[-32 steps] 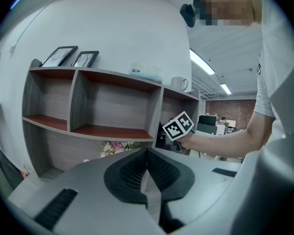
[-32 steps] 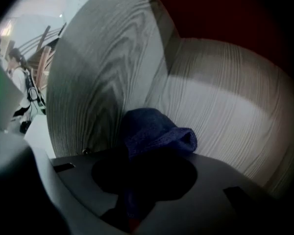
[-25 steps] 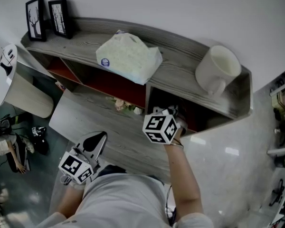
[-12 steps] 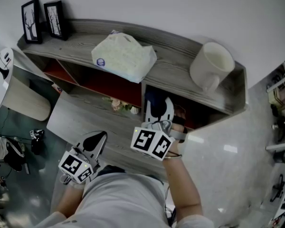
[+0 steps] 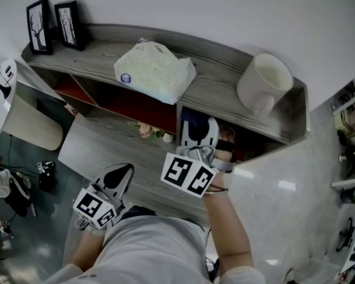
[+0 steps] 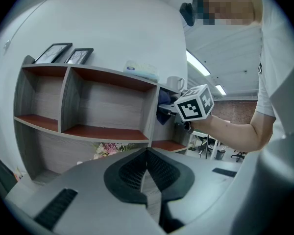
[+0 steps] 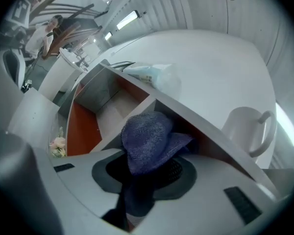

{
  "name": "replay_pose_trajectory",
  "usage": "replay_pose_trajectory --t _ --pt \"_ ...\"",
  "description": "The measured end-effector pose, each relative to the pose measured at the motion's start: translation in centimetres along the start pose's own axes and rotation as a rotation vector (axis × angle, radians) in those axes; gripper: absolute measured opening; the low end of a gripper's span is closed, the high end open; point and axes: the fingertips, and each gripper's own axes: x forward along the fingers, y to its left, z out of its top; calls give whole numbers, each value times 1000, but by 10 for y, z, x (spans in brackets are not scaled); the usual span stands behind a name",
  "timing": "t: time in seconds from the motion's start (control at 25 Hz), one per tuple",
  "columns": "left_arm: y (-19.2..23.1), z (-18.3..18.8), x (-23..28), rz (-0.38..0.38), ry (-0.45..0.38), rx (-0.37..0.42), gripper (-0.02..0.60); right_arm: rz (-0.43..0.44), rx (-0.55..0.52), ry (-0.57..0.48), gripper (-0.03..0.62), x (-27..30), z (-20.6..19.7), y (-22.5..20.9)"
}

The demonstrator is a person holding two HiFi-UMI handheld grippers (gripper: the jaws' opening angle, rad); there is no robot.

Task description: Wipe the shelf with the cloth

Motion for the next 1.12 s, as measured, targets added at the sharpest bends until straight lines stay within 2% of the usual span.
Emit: replay_pose_trajectory --t 0.16,0.4,0.68,1.12 --pt "0 -1 0 3 5 -3 14 -9 -25 13 109 16 -8 0" --pt "1 -2 0 14 8 -6 14 47 -71 57 109 42 -34 13" --pt "3 -3 -1 22 7 -9 14 184 -138 168 109 57 -75 49" --pt "3 -4 -4 25 9 -12 14 340 -205 284 109 47 -112 95"
